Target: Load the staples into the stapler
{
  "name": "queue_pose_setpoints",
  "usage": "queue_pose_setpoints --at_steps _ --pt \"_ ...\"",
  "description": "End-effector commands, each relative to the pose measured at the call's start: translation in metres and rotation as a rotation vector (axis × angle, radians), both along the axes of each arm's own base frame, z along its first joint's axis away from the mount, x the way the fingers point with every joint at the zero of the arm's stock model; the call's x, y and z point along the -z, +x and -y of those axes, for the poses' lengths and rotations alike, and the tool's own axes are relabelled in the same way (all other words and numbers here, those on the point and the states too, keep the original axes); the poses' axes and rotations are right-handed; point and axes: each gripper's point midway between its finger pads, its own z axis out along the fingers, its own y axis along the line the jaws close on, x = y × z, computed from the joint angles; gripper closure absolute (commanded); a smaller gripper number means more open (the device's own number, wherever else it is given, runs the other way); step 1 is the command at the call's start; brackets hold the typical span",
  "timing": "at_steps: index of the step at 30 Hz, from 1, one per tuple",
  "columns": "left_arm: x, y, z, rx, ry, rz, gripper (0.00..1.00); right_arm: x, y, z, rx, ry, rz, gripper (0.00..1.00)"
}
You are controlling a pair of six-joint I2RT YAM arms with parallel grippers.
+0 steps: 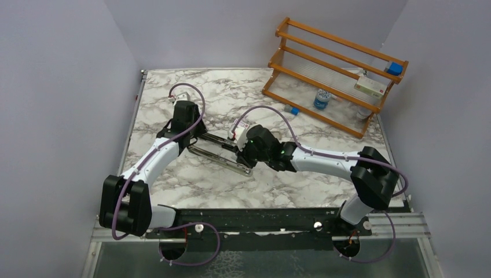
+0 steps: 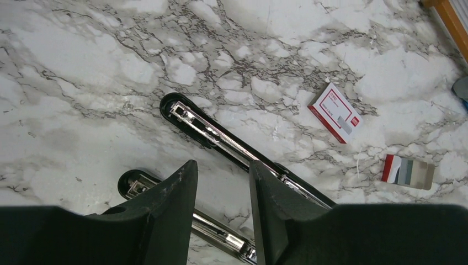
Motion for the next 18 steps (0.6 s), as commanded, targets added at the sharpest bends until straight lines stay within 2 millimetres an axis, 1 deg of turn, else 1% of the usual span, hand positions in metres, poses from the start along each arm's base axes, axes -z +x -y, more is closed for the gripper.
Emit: queue_pose_setpoints --at_steps 1,4,9,12,16,18 --pt "-0.001 -0.002 -0.021 -0.085 0.063 0.016 0.57 0.003 -0.006 -0.004 -0.018 -0.017 -0.062 0.99" --pt "0.008 -0.012 -0.027 -0.123 0.065 -0.011 0.57 0.003 -0.003 -0.008 -0.018 -0.032 -0.072 0.99" --pt "0.024 -0.025 -0.029 -0.136 0.054 -0.046 0.54 0.011 -0.004 -0.01 -0.032 -0.075 -0.1 0.99" --pt "0.033 -0.028 -0.03 -0.14 0.058 -0.062 0.53 0.016 -0.005 -0.011 -0.036 -0.104 -0.123 0.99" --pt "0.039 -0.028 -0.033 -0.15 0.064 -0.058 0.52 0.023 -0.002 -0.009 -0.022 -0.131 -0.127 0.99" --pt "0.043 -0.028 -0.034 -0.155 0.063 -0.063 0.48 0.024 -0.001 -0.007 -0.015 -0.143 -0.122 0.99"
